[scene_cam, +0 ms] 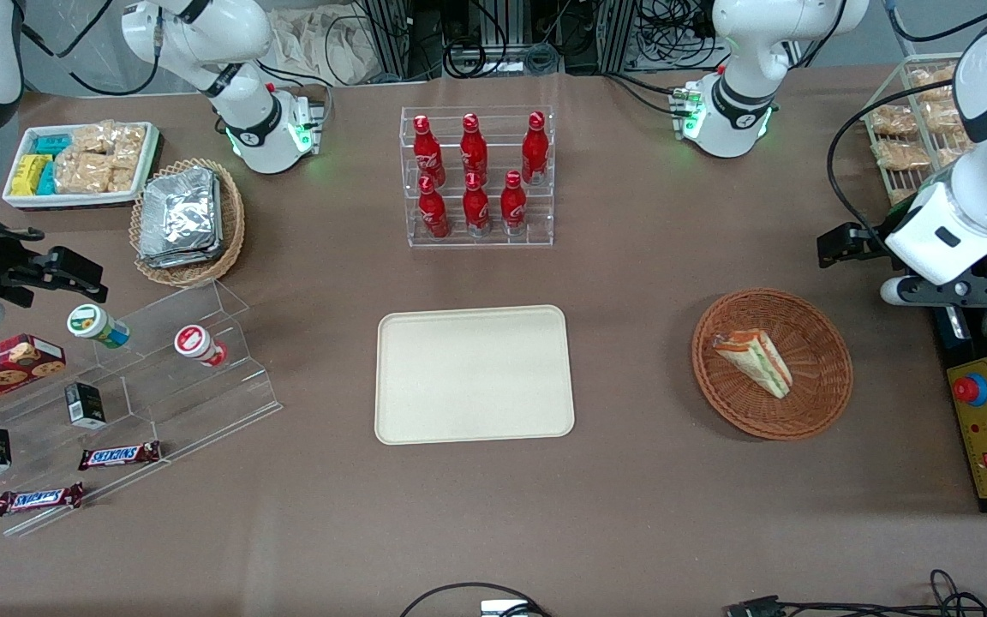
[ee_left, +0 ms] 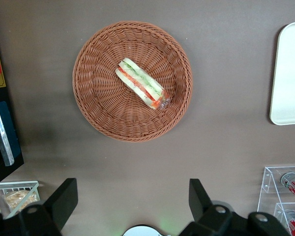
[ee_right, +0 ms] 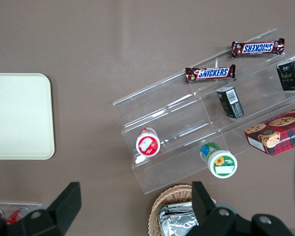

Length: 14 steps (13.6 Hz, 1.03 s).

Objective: Place sandwich from basket to tray
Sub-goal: 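Move the left gripper toward the wicker basket holding the sandwich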

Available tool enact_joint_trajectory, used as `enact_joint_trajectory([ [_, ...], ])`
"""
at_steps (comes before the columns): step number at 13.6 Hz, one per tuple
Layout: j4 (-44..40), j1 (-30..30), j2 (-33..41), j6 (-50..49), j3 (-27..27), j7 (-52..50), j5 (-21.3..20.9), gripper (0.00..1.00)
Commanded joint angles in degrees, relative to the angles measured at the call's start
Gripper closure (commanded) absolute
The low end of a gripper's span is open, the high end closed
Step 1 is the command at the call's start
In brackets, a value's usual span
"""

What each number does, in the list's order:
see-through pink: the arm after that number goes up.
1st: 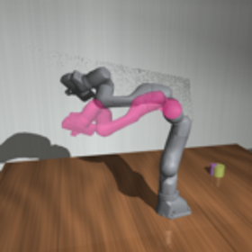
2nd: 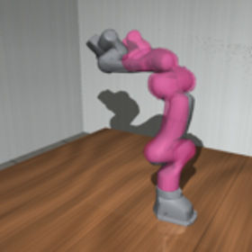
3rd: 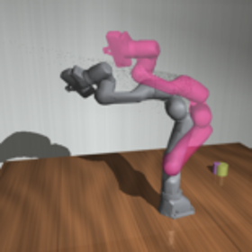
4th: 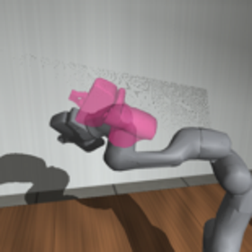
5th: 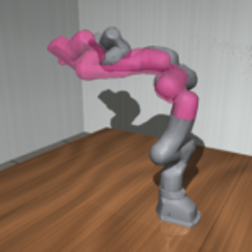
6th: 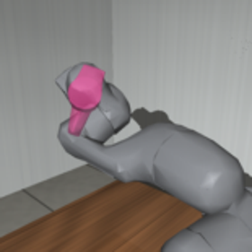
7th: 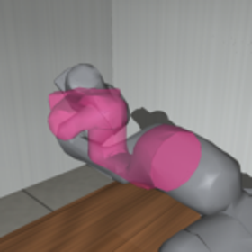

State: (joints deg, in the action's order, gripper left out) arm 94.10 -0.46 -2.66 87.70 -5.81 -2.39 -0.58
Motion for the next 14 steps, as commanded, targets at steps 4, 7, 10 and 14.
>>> enact_joint_trajectory([
  [4,0.65,-0.16,0.55,0.19,0.09,-0.24,-0.48,0.00],
  [7,0.91,-1.12,0.11,0.10,0.27,-2.60,0.22,0.00],
  [10,1.35,-1.56,-1.91,-0.07,0.09,-16.02,0.49,0.01],
  [14,1.44,-1.12,-7.09,2.20,-0.17,-26.51,0.49,0.00],
])
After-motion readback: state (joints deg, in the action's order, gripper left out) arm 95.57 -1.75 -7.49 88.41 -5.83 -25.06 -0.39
